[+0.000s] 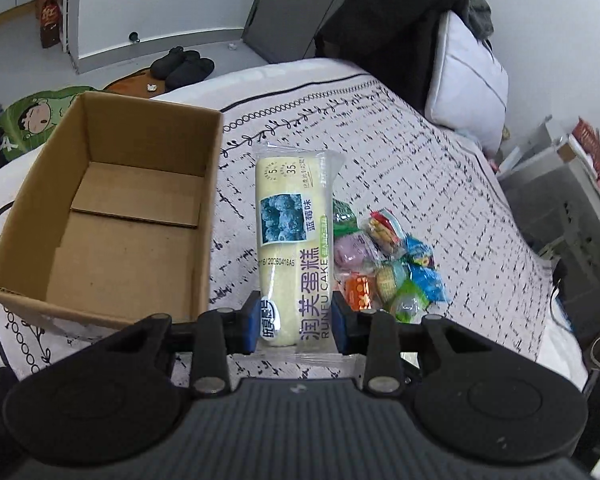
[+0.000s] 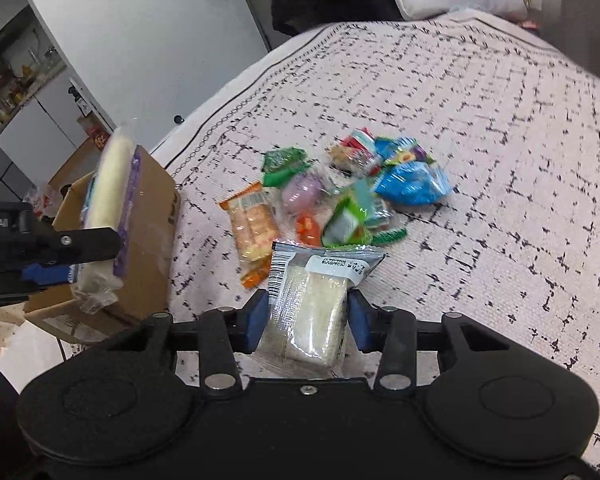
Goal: Organize snacks
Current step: 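Carry both snacks over the cardboard box and open both grippers to drop them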
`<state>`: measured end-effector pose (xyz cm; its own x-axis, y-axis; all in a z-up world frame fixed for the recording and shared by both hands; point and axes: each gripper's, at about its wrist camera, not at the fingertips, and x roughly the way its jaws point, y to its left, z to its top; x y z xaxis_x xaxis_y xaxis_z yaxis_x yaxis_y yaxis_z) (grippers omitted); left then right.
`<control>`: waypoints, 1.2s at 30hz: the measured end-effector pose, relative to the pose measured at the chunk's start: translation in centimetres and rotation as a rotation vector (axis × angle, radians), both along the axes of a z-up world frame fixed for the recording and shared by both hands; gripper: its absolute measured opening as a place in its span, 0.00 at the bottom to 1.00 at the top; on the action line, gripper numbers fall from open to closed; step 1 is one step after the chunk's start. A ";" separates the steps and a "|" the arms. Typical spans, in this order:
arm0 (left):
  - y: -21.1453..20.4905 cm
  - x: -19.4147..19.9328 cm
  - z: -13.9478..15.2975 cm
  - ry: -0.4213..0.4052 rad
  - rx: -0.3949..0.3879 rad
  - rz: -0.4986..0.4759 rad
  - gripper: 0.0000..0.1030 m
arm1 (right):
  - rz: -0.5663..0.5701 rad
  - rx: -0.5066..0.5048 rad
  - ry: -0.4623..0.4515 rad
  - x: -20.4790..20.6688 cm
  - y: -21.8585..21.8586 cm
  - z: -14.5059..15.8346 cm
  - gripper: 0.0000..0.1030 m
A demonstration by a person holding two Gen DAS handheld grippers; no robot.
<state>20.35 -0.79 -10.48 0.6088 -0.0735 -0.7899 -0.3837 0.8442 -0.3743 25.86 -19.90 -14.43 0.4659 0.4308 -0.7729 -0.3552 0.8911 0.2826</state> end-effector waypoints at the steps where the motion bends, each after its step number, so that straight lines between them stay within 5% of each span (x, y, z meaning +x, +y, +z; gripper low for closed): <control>1: 0.4 -0.2 -0.1 -0.008 -0.011 0.004 0.33 | 0.004 -0.004 -0.008 -0.1 0.4 0.4 0.40; 18: 5.5 -1.9 0.9 -0.116 -0.053 0.039 0.33 | -0.033 0.017 -0.096 -1.7 6.3 5.0 0.40; 36: 13.3 -3.4 1.7 -0.158 -0.077 0.274 0.33 | 0.085 0.082 -0.146 -1.0 14.0 6.7 0.40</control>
<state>16.94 12.55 -8.80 0.7290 0.0538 -0.6824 -0.5245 0.6845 -0.5063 24.85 -5.93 -7.72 0.5295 0.5323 -0.6605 -0.4712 0.8320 0.2929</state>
